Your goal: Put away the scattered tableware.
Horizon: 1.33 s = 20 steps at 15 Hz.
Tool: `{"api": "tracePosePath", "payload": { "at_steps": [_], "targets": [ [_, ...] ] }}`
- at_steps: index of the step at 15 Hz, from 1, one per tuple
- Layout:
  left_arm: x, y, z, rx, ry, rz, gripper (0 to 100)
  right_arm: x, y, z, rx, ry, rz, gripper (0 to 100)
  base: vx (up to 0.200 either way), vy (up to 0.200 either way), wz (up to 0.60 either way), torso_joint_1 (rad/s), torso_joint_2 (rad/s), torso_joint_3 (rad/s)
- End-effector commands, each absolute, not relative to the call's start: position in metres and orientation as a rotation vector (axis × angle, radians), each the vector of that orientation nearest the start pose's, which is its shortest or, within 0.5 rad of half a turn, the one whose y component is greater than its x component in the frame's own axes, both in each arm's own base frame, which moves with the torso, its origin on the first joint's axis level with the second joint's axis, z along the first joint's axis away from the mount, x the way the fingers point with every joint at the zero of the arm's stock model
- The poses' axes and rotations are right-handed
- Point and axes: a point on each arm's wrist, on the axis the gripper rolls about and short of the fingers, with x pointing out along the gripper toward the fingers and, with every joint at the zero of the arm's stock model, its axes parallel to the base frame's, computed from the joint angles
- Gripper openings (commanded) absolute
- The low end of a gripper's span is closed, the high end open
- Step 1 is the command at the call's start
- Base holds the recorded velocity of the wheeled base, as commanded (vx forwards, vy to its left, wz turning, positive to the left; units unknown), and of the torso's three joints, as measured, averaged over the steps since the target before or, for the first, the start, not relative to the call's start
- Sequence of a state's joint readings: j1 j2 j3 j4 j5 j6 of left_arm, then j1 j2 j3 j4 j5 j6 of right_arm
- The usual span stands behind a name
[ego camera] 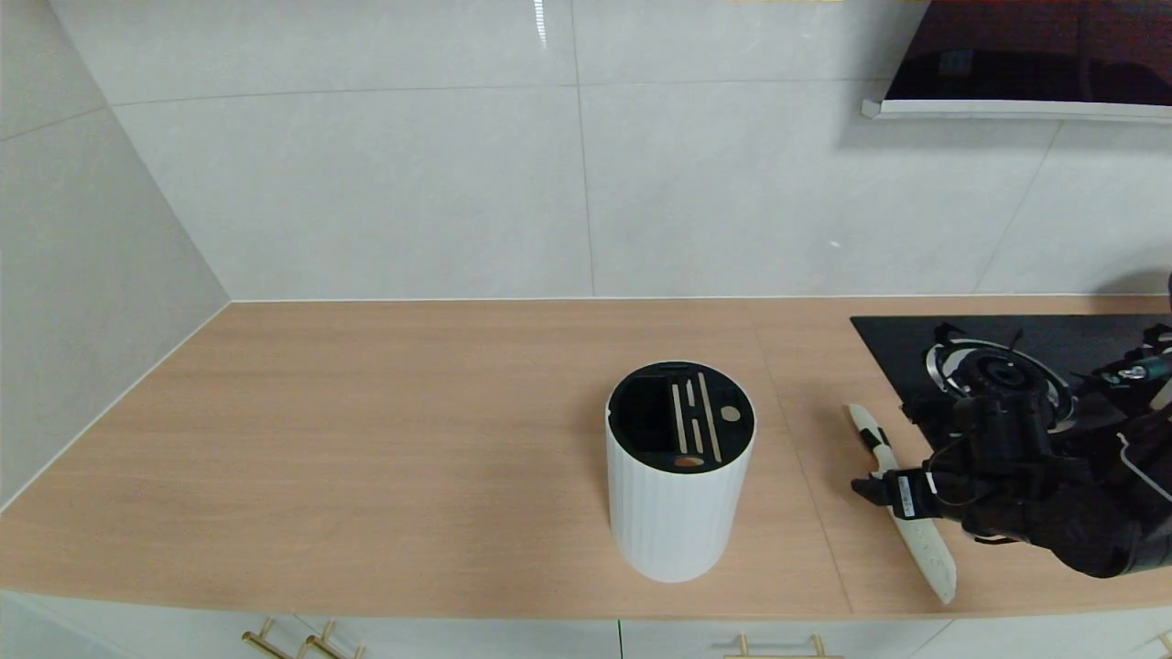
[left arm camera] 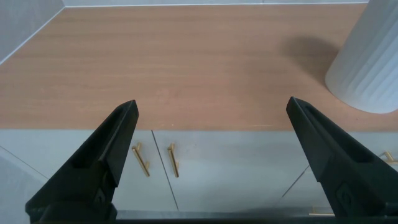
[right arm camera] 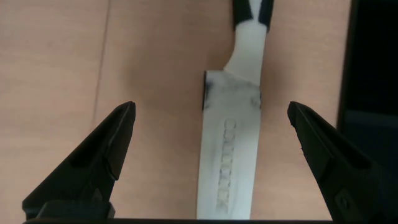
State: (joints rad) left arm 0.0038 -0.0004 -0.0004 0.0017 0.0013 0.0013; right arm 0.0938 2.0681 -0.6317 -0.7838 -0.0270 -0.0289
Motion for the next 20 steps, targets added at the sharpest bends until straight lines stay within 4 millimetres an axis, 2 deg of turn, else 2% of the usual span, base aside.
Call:
{"api": "tracePosePath", "payload": {
  "at_steps": [1,11,20],
  "targets": [
    [-0.023,0.000,0.076,0.002,0.000,0.006,100,0.323,0.028,0.028,-0.067,0.679,0.067,100,0.000,0.000,0.00,0.000,0.00,0.000],
    [-0.023,0.000,0.075,0.002,0.002,0.006,100,0.330,0.026,0.028,-0.012,0.636,0.053,100,0.000,0.000,0.00,0.000,0.00,0.000],
    [-0.023,0.000,0.075,0.002,0.002,0.006,100,0.336,0.025,0.015,-0.013,0.636,0.044,100,0.000,0.000,0.00,0.000,0.00,0.000]
  ]
}}
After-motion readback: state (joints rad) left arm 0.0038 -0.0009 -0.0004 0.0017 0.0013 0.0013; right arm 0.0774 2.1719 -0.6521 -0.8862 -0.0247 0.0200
